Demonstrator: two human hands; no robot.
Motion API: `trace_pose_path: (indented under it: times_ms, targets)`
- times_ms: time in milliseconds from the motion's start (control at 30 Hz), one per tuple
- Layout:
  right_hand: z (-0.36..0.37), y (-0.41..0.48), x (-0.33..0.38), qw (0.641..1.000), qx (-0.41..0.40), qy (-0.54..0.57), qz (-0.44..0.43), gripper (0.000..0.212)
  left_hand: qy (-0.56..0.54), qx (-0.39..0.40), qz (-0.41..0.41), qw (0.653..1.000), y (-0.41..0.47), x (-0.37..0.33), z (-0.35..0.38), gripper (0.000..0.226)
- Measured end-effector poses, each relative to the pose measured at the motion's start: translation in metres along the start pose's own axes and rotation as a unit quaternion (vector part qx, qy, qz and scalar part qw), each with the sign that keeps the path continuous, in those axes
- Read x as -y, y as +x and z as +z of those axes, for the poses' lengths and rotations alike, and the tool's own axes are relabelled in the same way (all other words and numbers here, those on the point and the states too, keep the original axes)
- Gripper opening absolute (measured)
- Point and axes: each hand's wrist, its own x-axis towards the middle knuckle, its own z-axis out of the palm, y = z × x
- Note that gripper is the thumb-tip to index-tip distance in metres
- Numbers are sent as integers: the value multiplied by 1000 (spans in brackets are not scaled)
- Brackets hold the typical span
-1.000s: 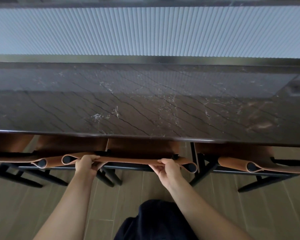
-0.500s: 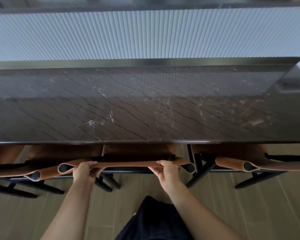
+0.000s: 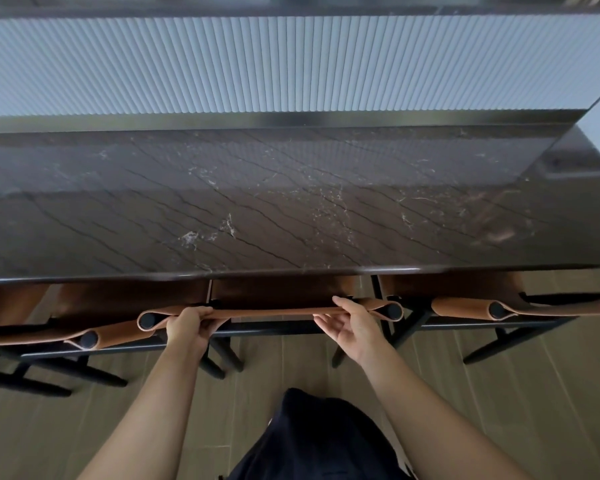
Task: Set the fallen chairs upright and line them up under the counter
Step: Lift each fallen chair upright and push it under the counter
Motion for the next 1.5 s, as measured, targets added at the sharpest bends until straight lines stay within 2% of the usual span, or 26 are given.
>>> trace_pose_path:
  times_ms: [100,167,267,367,433,567,667,800,1033,1200,1500]
  targets:
    - [-6,-7,3,1000,15,-18,-3,17,-6,17,6,1000,-2,1,0,50]
    - [-11,-11,2,999,22,-27,-8,16,-2,23,2,1000,-3,0,-1,52]
    - [-18,-18,-5,998,39,-50,-7,16,-7,60,-10,998,-4,2,-7,40]
    - [-19,-25,-15,997,52,-64,4,19,-38,101,-20,994,-5,7,-17,14]
    - [-17,-29,-20,996,61,-69,5,21,-64,124,-6,990,-9,10,-28,9]
    - [-7,-41,-36,993,87,-85,-4,26,-94,144,24,985,-25,8,-57,14]
    - [5,-51,-56,989,107,-99,-2,25,-78,163,34,983,-36,4,-84,18]
    - [27,-66,-100,987,122,-108,9,29,-66,195,24,978,-46,-8,-131,35]
    - [61,-100,-209,979,167,-113,40,33,-71,166,39,983,-60,-39,-241,52]
    - [86,-119,-274,975,178,-117,58,34,-90,144,56,984,-58,-62,-314,55]
    - [142,-119,-315,968,195,-138,74,35,-148,123,68,979,-33,-100,-358,54]
